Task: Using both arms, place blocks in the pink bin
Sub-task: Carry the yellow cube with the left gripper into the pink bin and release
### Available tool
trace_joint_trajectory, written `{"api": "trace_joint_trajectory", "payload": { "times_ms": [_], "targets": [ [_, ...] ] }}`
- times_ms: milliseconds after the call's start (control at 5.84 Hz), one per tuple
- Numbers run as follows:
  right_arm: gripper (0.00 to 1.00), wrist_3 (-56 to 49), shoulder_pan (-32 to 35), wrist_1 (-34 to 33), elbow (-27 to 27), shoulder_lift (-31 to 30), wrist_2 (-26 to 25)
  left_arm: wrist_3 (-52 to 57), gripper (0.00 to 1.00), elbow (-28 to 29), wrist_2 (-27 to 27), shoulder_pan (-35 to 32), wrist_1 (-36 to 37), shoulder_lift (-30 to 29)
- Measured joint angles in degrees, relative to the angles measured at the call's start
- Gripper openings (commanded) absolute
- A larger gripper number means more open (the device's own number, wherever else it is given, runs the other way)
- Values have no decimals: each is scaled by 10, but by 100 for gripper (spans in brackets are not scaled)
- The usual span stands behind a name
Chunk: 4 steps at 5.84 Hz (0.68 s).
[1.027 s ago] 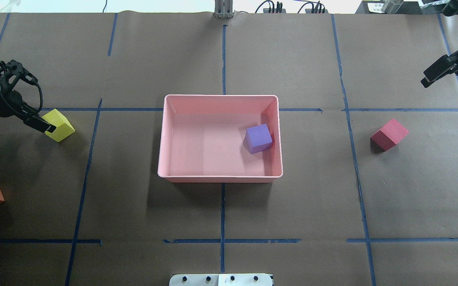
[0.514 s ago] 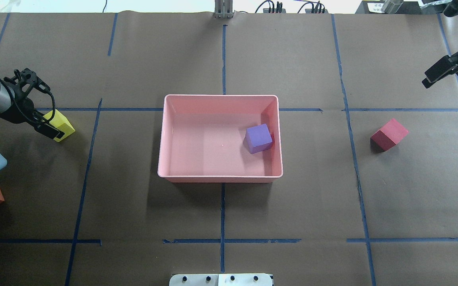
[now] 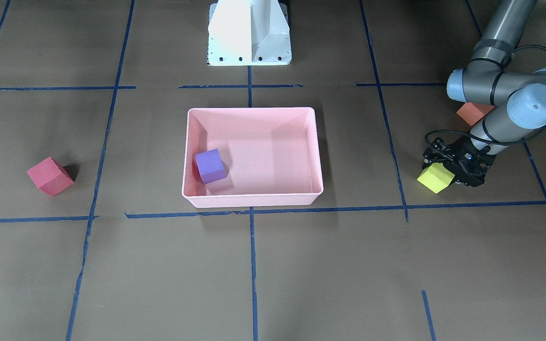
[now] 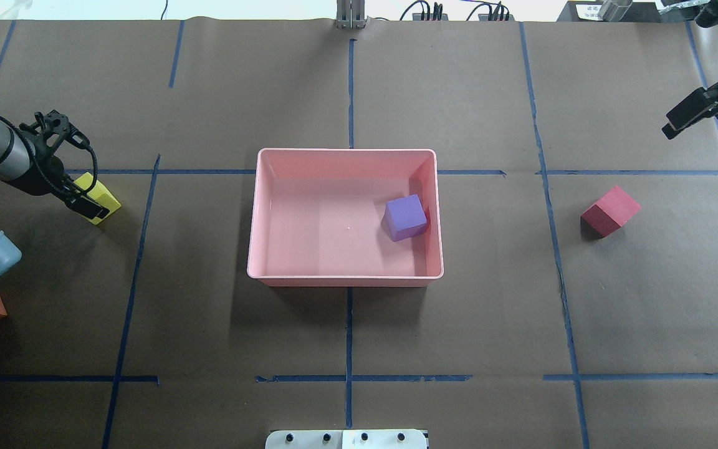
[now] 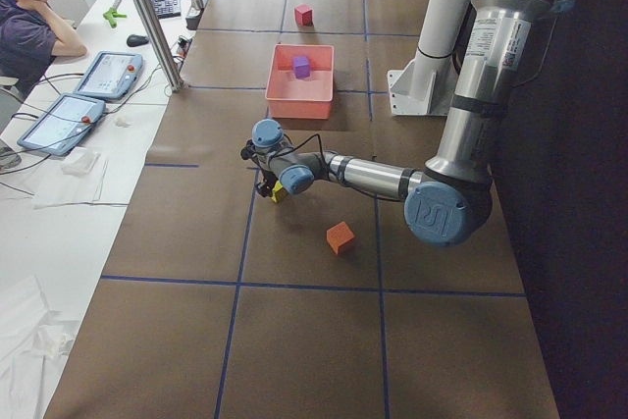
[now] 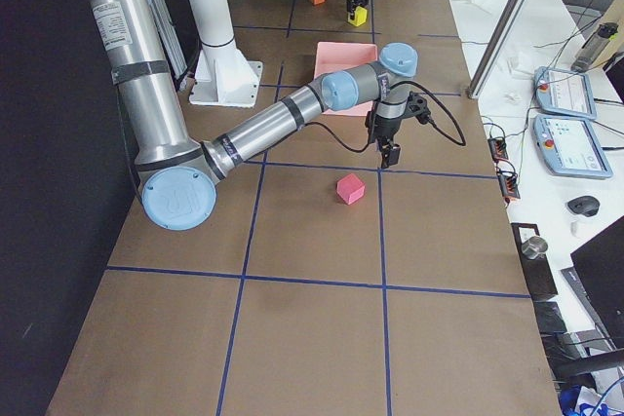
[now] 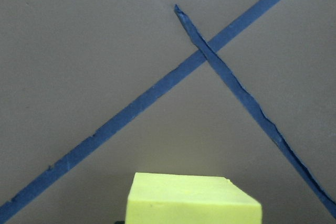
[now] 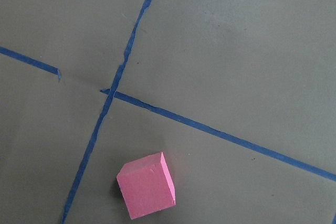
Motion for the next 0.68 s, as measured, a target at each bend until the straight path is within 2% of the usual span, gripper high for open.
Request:
{"api": "trace_joint_trajectory", "payload": {
  "times_ms": [342, 685],
  "targets": [
    [100, 2, 0, 0, 2, -2, 0, -47, 55, -32, -1, -3, 16, -20],
    [100, 8, -1, 1, 3, -3, 1, -225, 61, -65, 0, 4, 62, -84]
  ]
}}
